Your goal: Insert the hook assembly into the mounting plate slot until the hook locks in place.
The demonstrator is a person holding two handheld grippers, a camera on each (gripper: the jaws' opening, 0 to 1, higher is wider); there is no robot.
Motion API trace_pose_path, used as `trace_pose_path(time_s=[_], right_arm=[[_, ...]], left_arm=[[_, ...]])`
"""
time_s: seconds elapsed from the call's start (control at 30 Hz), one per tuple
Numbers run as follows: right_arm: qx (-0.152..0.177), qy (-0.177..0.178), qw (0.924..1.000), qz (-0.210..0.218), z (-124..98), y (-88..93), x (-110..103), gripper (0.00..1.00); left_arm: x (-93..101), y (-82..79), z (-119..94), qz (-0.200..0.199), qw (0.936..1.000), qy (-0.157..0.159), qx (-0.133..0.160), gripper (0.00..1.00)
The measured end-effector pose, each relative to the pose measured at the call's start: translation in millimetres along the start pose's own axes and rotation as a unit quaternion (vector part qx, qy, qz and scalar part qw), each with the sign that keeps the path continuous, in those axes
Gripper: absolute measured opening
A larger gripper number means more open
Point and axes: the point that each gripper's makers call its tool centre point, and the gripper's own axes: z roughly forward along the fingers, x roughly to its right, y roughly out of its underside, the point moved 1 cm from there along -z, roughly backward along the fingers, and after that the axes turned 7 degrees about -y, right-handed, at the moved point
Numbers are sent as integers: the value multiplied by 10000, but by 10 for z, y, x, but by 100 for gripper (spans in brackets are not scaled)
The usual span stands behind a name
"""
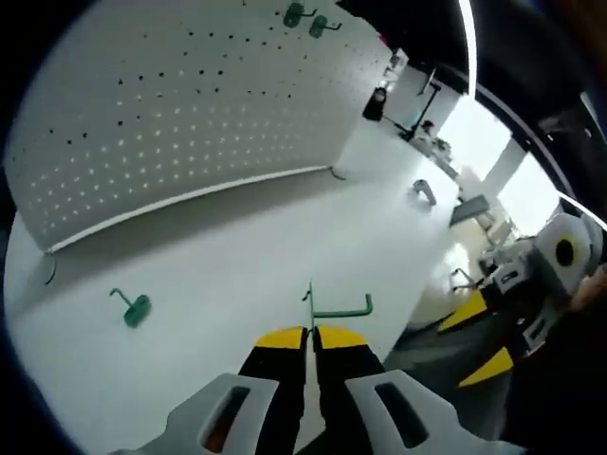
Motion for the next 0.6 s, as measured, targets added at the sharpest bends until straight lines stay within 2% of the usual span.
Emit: trace_pose_path(time_s=[0.27,0.33,0.37,0.43,0.47,0.53,0.6], right_arm=[[139,-63,9999,55,15,-115,-18,28],[192,-60,9997,106,19,-138,-10,28],[232,-68,9996,166,22,-150,-5,28],[425,-112,9968,666,17,-196,4,28],[624,-86,9938,913,-2,-263,36,28],[854,17,9900,1122,-45,-361,111,28],[882,76,9906,1042,-72,-409,152,28]], left_arm=[[103,-42,-217,-106,9982,48,594,3],[162,-78,-252,-238,9967,146,761,3],[201,-94,-272,-258,9961,191,826,3],[247,-121,-295,-240,9952,193,924,3],[279,-147,-312,-247,9943,199,1017,3],[313,-180,-339,-251,9931,203,1132,3],[343,-225,-369,-297,9912,202,1272,3]])
